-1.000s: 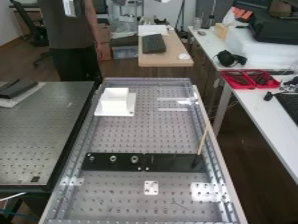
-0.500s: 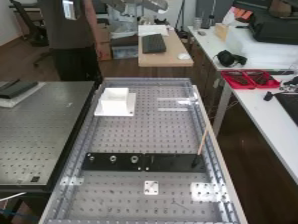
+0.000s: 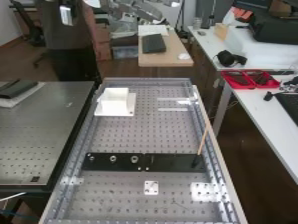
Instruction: Grab the smaller nut and place it in the white container
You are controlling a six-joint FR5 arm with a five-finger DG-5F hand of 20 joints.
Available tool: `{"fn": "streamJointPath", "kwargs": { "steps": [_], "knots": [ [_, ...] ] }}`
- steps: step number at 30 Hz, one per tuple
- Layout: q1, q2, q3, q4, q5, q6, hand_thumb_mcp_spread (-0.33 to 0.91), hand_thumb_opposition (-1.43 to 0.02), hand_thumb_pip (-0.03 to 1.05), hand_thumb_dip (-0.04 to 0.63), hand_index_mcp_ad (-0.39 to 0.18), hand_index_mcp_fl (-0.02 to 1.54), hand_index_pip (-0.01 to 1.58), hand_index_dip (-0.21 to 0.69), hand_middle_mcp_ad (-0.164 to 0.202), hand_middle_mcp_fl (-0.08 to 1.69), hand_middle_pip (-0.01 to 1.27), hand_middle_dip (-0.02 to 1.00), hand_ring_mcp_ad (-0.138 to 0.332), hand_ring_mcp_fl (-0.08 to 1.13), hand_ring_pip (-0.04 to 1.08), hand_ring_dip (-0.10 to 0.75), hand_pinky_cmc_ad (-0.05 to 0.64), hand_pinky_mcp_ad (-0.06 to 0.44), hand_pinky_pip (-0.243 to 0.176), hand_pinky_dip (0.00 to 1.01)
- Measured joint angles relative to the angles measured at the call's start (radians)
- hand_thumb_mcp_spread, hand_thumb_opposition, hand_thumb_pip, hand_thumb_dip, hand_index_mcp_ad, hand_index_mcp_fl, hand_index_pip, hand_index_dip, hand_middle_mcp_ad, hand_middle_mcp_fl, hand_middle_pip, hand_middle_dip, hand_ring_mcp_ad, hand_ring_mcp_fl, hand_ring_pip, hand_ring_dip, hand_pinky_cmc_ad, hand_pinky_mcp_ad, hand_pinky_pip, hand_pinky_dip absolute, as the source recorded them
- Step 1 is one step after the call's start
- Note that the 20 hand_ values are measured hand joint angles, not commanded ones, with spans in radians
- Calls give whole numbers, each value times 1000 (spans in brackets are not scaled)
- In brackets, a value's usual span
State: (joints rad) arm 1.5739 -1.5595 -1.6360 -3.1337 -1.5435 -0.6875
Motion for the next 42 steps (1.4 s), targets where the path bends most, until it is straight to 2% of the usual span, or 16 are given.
{"fn": "streamJointPath", "kwargs": {
  "steps": [3,6,18,28,32,35,40,42],
  "knots": [
    [-10,8,-24,17,-14,-14,209,-730,487,49,-3,40,72,269,87,56,138,218,180,-3,94,101,401,330,-70,232],
    [-27,16,-55,34,-42,-26,209,-730,538,49,-3,40,72,271,86,56,138,218,180,-3,94,101,401,330,-72,232],
    [-137,36,-165,66,-174,-52,209,-745,552,51,-3,38,72,276,86,56,138,216,182,-3,94,101,400,330,-72,236],
    [-232,48,-276,141,-313,-131,211,-742,583,77,-7,38,66,250,86,56,134,216,185,-3,94,101,403,330,-72,239],
    [-268,37,-308,174,-367,-161,215,-757,620,79,-16,37,66,232,84,56,134,216,182,-3,94,101,400,330,-72,239],
    [-300,19,-331,203,-409,-176,223,-771,644,91,-16,59,87,232,80,119,138,220,183,-3,98,101,400,330,-72,239],
    [-336,-18,-363,253,-444,-184,248,-771,646,110,-14,56,89,215,80,117,138,220,180,-3,94,101,400,330,-72,239],
    [-350,-34,-380,281,-456,-187,260,-771,684,113,-23,79,96,202,86,120,134,216,182,-3,94,101,400,330,-72,239]
  ]
}}
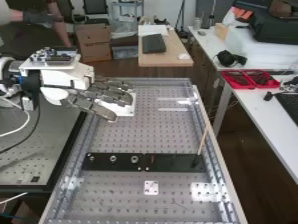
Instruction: Grab the smaller nut and place it in the white container
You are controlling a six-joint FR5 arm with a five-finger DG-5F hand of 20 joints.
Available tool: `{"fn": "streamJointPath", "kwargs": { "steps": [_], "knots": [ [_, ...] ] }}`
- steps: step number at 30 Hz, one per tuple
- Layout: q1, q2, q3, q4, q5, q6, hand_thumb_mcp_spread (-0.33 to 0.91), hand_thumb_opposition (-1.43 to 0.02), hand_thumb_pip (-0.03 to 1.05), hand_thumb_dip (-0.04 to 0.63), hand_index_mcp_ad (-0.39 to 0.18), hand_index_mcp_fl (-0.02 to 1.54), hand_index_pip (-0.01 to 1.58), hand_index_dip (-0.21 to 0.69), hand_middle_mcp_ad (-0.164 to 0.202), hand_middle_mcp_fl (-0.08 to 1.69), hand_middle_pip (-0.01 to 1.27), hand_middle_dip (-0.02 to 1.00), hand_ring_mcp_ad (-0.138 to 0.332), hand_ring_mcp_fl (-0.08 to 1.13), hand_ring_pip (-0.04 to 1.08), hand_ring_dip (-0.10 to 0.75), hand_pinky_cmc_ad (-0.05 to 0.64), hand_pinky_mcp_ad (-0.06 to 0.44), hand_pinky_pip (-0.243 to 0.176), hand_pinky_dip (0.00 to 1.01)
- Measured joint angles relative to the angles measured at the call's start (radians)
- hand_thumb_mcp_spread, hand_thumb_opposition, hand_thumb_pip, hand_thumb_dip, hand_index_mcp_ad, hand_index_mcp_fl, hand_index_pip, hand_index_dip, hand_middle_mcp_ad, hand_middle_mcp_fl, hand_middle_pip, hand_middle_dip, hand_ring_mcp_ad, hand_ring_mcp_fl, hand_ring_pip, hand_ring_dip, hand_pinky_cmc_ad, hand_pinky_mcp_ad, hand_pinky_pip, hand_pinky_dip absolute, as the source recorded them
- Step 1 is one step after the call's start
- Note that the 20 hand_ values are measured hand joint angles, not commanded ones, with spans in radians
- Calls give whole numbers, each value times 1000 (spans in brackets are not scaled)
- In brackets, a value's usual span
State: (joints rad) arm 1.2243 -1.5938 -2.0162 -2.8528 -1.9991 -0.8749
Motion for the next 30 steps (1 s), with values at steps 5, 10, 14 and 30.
{"fn": "streamJointPath", "kwargs": {
  "steps": [5,10,14,30],
  "knots": [
    [-32,-38,-45,69,-37,-23,279,-787,716,126,-38,89,206,185,82,119,134,220,183,-3,94,101,403,330,-59,241],
    [-60,-60,-82,125,-71,-40,309,-787,709,141,-59,91,372,164,82,120,134,220,180,-3,94,101,400,330,-59,239],
    [-77,-73,-101,153,-88,-49,311,-785,709,140,-63,87,492,138,82,126,134,220,180,-3,98,101,400,330,-59,239],
    [-137,-140,-124,212,-120,-104,342,-801,712,169,-91,70,1075,93,77,126,131,222,176,-3,94,101,387,330,-24,199]
  ]
}}
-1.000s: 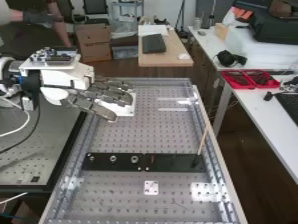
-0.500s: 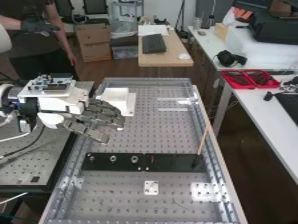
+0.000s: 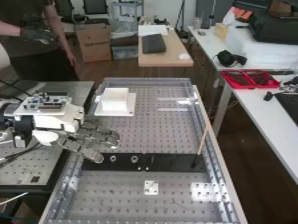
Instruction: Grab the smaller nut and place it in the white container
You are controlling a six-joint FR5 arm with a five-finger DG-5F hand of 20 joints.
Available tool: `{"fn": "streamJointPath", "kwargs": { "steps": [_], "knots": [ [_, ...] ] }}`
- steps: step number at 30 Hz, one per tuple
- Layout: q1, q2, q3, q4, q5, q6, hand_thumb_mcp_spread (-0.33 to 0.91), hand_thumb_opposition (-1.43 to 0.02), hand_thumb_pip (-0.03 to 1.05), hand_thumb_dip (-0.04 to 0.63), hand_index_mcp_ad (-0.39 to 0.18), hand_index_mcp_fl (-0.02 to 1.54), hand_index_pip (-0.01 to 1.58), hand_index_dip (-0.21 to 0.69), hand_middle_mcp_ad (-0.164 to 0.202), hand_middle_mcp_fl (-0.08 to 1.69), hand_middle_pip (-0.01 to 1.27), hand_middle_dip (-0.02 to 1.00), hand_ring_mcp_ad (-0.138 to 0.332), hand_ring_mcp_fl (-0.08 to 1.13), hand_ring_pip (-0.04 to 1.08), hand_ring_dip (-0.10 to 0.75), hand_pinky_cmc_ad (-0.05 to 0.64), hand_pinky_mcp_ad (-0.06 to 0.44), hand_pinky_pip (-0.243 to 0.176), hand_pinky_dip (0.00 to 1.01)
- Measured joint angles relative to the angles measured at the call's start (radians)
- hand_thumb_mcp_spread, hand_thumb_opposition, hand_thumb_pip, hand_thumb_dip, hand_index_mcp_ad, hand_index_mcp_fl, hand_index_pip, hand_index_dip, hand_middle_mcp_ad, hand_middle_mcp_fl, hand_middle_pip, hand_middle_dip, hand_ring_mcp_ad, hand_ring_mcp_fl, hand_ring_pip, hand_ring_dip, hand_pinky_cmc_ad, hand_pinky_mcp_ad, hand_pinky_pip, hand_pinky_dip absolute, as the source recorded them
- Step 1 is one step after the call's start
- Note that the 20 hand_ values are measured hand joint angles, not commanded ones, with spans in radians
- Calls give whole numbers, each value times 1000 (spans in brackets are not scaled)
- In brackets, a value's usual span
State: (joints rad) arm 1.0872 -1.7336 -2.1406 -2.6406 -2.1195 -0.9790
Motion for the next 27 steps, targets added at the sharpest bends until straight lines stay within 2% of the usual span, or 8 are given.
{"fn": "streamJointPath", "kwargs": {
  "steps": [3,5,8,12,15,17,21,27],
  "knots": [
    [-2,-9,-2,9,-1,-1,356,-803,712,171,-101,61,1208,93,77,126,131,218,178,-3,94,101,386,330,-28,197],
    [-1,-20,-1,13,0,-3,356,-819,712,173,-96,37,1251,96,77,126,127,222,162,-3,94,101,380,330,-28,192],
    [3,-35,-1,15,4,-10,374,-819,712,175,-101,37,1347,101,77,126,127,222,159,-3,94,101,379,328,-10,195],
    [9,-51,-1,19,8,-17,374,-819,723,176,-101,37,1431,136,79,148,127,222,164,-3,98,101,380,316,-10,195],
    [11,-61,-4,32,9,-17,382,-819,747,204,-101,21,1497,169,75,166,127,222,143,-3,94,101,379,312,-10,195],
    [11,-66,-8,48,8,-14,393,-836,782,206,-101,23,1529,175,79,166,127,222,143,-3,94,101,382,312,-10,195],
    [11,-72,-13,67,6,-10,400,-834,773,206,-101,24,1536,188,79,168,127,222,143,-3,94,101,349,309,-10,195],
    [8,-81,-16,69,4,-12,403,-848,764,208,-101,21,1550,209,79,168,127,222,143,-3,94,101,346,309,3,195]
  ]
}}
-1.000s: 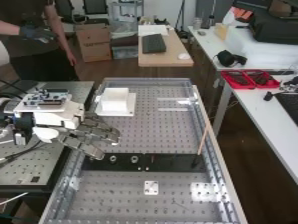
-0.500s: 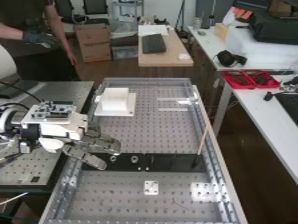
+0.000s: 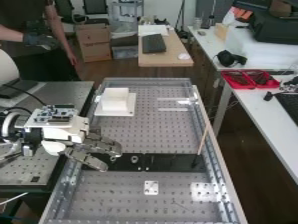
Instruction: Grab the smaller nut and place it in the white container
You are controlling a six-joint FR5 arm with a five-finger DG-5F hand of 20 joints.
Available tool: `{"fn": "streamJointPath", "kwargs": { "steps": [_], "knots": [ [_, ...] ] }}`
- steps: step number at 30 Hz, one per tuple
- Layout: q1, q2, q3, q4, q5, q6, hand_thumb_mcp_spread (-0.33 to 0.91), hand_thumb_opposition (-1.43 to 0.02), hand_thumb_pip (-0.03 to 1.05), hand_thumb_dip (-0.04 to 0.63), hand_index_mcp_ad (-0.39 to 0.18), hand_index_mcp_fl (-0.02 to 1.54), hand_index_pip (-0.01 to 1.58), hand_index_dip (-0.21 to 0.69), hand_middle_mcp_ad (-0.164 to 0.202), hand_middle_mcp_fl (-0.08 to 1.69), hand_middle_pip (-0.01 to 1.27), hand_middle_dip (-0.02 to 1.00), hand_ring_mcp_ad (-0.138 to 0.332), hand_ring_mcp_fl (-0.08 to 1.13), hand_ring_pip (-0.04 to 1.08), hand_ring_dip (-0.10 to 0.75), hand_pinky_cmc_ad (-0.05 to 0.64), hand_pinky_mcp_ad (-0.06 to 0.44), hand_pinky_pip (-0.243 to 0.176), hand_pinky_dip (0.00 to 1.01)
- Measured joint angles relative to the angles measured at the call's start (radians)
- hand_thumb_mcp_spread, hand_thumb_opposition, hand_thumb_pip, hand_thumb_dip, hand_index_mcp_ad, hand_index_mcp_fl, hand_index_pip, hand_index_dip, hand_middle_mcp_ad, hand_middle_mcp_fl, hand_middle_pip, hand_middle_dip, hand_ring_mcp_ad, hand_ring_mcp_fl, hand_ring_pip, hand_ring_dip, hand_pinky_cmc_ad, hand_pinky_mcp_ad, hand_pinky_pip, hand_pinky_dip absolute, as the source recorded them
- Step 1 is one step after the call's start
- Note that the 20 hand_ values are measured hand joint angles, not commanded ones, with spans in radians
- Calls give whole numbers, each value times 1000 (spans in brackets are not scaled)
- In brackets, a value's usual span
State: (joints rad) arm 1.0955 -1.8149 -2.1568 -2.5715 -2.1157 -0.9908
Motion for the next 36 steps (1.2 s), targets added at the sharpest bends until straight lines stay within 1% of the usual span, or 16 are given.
{"fn": "streamJointPath", "kwargs": {
  "steps": [6,8,12,14,19,20,21,25,31,36],
  "knots": [
    [-6,-2,-11,25,-5,-1,403,-848,763,225,-101,21,1552,218,79,168,129,239,143,-3,96,101,346,309,2,190],
    [-11,-6,-16,55,-11,-2,403,-848,763,225,-101,21,1552,218,79,168,126,236,143,-3,96,101,346,309,2,190],
    [-20,-20,-21,86,-19,0,403,-848,763,225,-99,21,1552,218,79,178,126,239,143,-3,96,101,346,311,2,188],
    [-26,-32,-23,107,-22,11,403,-848,763,225,-99,21,1552,218,79,195,126,239,143,-3,96,101,346,311,2,192],
    [-29,-51,-21,122,-16,21,403,-848,763,225,-98,21,1552,218,79,195,126,239,143,-3,93,101,351,311,5,192],
    [-29,-55,-20,124,-15,22,403,-848,763,225,-101,21,1552,218,79,199,126,239,143,-3,93,101,351,312,17,194],
    [-29,-57,-19,125,-14,22,403,-848,763,225,-101,21,1552,218,79,199,126,239,143,-3,96,101,353,309,21,195],
    [-27,-72,-16,125,-9,19,405,-848,763,225,-101,21,1552,218,79,199,126,239,143,-3,93,101,339,309,21,195],
    [-30,-80,-18,133,-14,8,405,-848,763,225,-101,21,1552,218,79,188,124,237,143,-3,94,113,339,309,21,183],
    [-36,-85,-26,175,-34,3,405,-848,763,225,-101,17,1552,218,79,188,126,246,143,-3,96,113,339,309,21,183]
  ]
}}
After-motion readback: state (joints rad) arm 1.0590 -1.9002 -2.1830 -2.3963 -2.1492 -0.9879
